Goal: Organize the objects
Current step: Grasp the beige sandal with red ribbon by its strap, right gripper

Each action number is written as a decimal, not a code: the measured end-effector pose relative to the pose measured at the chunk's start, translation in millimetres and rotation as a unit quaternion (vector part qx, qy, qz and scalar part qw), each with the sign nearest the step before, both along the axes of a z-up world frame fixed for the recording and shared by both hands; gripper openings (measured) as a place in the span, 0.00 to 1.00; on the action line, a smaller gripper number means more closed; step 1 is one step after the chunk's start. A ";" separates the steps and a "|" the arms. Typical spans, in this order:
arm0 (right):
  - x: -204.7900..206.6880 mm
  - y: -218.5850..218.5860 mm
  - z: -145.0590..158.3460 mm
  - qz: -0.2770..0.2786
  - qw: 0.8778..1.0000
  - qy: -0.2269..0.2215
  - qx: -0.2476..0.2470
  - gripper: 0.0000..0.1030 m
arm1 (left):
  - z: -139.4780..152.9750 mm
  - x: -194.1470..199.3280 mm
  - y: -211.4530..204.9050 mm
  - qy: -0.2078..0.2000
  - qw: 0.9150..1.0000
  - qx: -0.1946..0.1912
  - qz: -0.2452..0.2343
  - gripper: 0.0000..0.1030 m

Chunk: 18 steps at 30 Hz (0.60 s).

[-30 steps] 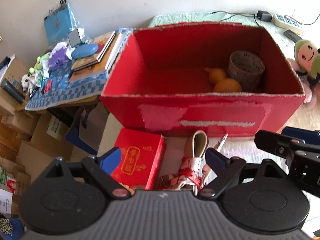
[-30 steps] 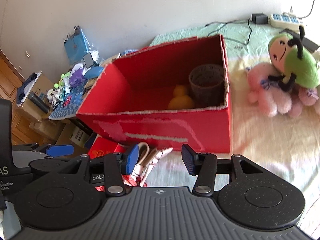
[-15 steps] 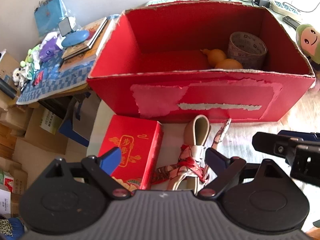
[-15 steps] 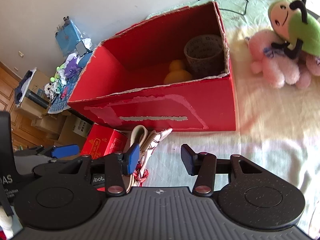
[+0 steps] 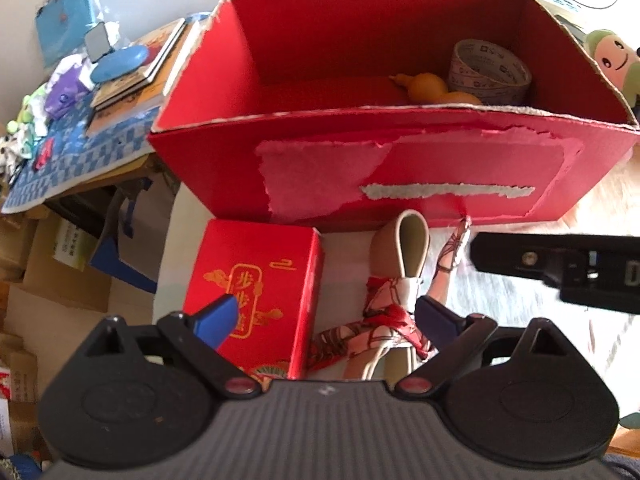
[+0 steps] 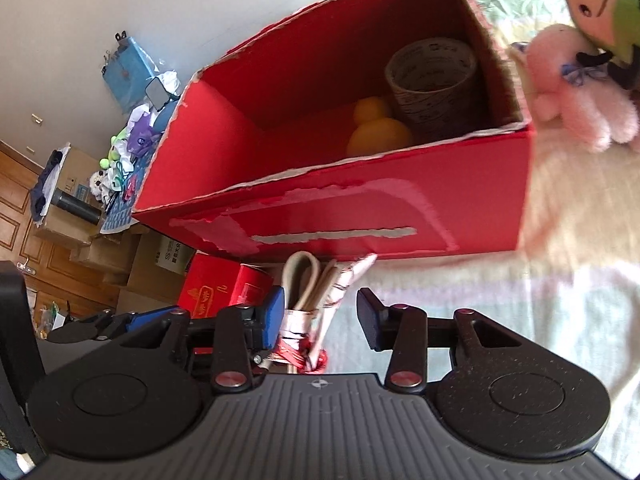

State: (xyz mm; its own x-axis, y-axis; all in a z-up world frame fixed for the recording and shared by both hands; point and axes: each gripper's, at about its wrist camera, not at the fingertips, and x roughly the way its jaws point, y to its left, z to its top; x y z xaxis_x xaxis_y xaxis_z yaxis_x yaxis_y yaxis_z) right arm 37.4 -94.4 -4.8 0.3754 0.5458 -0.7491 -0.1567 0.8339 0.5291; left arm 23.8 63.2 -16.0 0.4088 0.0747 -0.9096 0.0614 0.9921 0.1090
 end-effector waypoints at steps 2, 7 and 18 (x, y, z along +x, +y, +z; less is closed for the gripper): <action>0.6 3.9 -1.4 0.000 1.000 0.003 0.000 0.43 | 1.3 -0.8 2.5 -0.003 1.000 -0.010 -0.013 0.93; 4.3 11.9 -4.9 -0.008 1.000 0.011 0.000 0.43 | 3.6 -4.8 7.2 -0.009 0.998 -0.028 -0.049 0.93; 7.4 19.7 -16.3 -0.014 0.999 0.040 -0.006 0.43 | 5.4 -8.3 35.7 -0.002 0.979 -0.176 -0.104 0.98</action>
